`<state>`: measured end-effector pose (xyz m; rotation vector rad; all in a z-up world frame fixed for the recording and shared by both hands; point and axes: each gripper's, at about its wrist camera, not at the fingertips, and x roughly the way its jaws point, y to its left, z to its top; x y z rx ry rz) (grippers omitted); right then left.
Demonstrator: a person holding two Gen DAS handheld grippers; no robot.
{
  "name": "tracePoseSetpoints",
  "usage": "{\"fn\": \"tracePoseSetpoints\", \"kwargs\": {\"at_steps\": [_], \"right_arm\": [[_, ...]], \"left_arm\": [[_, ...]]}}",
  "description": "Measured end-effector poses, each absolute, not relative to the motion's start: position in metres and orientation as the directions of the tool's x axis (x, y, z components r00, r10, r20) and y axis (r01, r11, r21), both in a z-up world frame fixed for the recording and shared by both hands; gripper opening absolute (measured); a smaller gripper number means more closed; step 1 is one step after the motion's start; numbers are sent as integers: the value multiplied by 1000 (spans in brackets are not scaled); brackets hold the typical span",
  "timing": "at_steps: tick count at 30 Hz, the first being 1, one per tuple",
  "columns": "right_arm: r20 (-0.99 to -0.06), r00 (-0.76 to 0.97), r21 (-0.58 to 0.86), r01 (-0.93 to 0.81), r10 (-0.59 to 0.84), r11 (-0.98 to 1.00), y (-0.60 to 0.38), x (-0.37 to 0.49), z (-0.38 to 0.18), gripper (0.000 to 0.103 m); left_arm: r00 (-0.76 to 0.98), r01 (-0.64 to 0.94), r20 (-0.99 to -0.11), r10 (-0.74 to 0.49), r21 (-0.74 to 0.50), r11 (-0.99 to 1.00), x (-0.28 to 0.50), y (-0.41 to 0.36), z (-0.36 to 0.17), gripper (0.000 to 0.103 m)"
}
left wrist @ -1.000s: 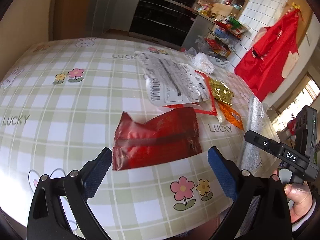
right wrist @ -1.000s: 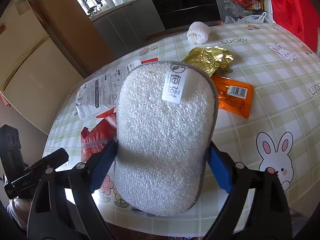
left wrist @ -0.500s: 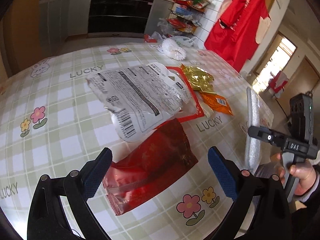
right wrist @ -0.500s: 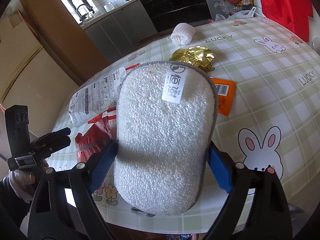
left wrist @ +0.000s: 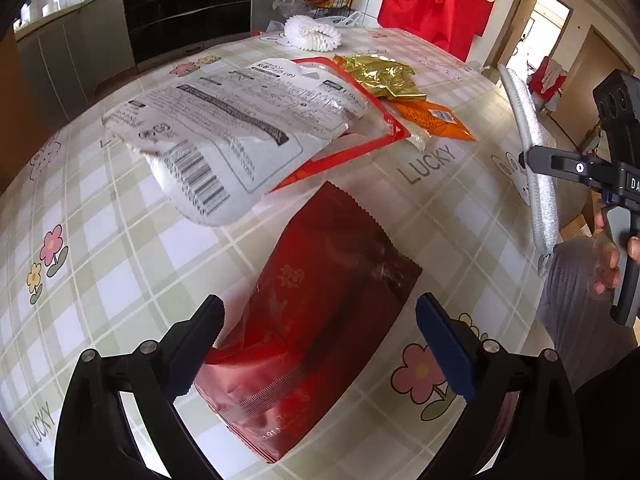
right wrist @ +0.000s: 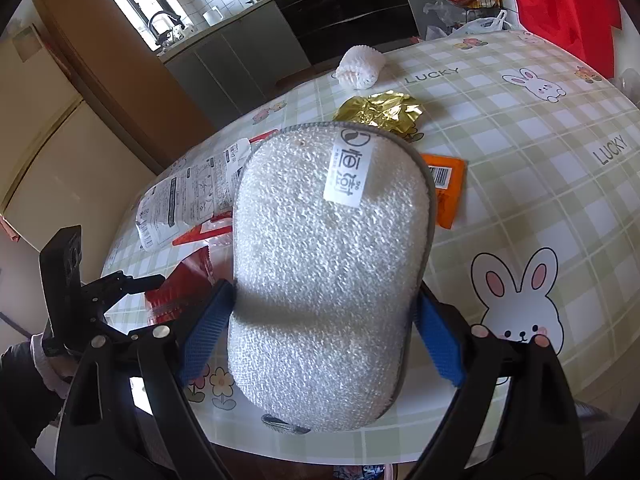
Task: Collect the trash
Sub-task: 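Grasp the red snack packet with the left tool while the right tool holds the sponge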
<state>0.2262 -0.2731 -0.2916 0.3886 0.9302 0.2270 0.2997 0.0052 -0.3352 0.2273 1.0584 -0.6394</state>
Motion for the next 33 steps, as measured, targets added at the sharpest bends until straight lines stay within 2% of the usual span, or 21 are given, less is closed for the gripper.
{"fn": "tracePoseSetpoints", "kwargs": {"at_steps": [5, 12, 16, 17, 18, 20, 24, 29, 33], "right_arm": [[-729, 585, 423, -23, 355, 906, -275, 226, -290, 87], [-723, 588, 424, -38, 363, 905, -273, 224, -288, 87], [-718, 593, 420, -48, 364, 906, -272, 221, -283, 87], [-718, 594, 419, -49, 363, 907, -272, 220, -283, 87], [-717, 597, 417, -48, 361, 908, -272, 219, -281, 87], [-714, 602, 415, -50, 359, 909, -273, 216, -279, 87], [-707, 607, 413, -62, 363, 909, -272, 213, -275, 87], [-700, 615, 405, -77, 363, 911, -270, 205, -270, 87], [-697, 619, 397, -88, 363, 913, -267, 200, -267, 87]], "left_arm": [[291, 582, -873, -391, -163, 796, 290, 14, -336, 94], [307, 610, -912, -273, -31, 792, 271, 10, -351, 95], [330, 590, -907, -263, -19, 807, 267, 10, -353, 94], [343, 579, -903, -260, -15, 815, 267, 12, -352, 90], [355, 567, -897, -264, -18, 823, 266, 14, -351, 79], [372, 528, -889, -267, -34, 849, 267, 21, -347, 67], [391, 431, -878, -275, -90, 898, 267, 41, -342, 56], [456, 288, -849, -265, -141, 947, 255, 67, -327, 55], [536, 111, -803, -262, -240, 964, 231, 93, -309, 55]]}}
